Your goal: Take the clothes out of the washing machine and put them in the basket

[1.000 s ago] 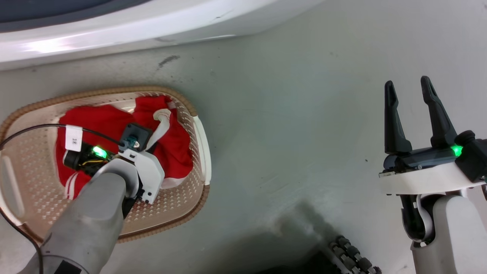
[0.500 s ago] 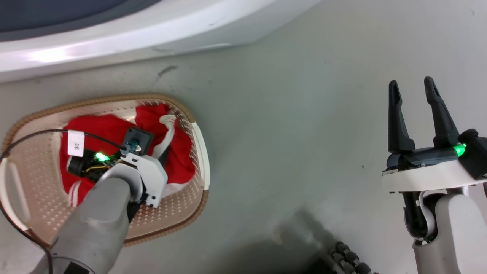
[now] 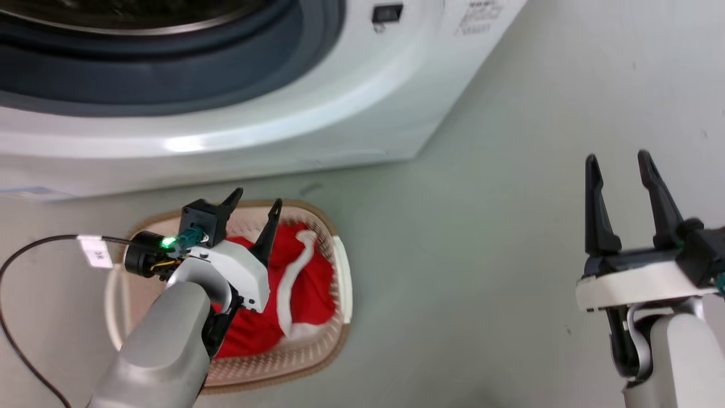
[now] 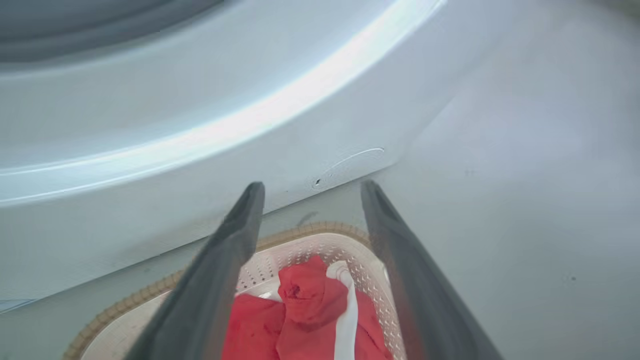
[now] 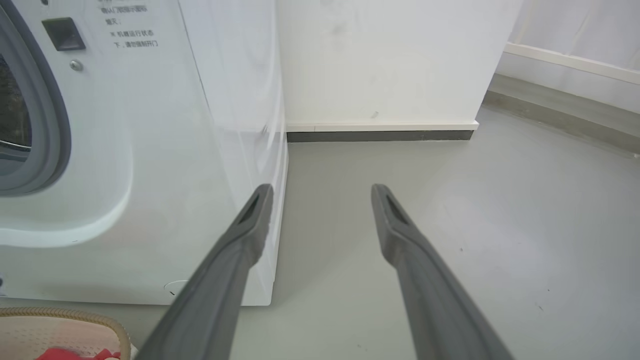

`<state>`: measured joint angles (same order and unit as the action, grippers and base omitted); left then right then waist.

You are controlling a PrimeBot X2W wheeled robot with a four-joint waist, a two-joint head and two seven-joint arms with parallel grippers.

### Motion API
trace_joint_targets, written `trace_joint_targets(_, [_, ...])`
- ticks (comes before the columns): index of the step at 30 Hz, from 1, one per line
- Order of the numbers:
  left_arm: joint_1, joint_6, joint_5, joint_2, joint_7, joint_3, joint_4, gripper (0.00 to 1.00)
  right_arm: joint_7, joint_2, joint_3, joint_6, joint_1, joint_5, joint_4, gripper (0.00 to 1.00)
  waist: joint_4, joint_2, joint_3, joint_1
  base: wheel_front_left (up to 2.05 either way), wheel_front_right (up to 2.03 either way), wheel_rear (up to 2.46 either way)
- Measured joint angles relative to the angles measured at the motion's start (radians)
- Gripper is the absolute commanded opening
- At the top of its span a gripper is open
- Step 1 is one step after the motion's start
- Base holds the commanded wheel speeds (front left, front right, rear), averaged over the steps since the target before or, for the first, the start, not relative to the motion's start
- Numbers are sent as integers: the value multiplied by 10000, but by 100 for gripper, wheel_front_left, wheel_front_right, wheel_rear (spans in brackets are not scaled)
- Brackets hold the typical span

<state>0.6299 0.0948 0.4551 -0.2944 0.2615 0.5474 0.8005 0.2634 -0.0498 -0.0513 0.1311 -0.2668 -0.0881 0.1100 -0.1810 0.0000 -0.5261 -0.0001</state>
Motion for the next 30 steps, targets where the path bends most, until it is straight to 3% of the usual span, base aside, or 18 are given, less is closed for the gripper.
trace_joint_targets(12, [-2522,-481,-1490,-38,13,-2727,-4178,100,0,0,-219,2,921,441,274,100,1158,0,2298,-1,0,0,0])
trace_joint_targets(22, [-5033,-629,-2546,895,15,-4251,-6629,100,0,-2,-215,2,1778,531,291,100,1781,0,3852,-2,0,0,0])
trace_joint_targets(30, [-6316,-863,-2932,1695,15,-5101,-7160,100,0,-4,-148,2,2366,403,255,100,1885,0,4573,-1,0,0,0])
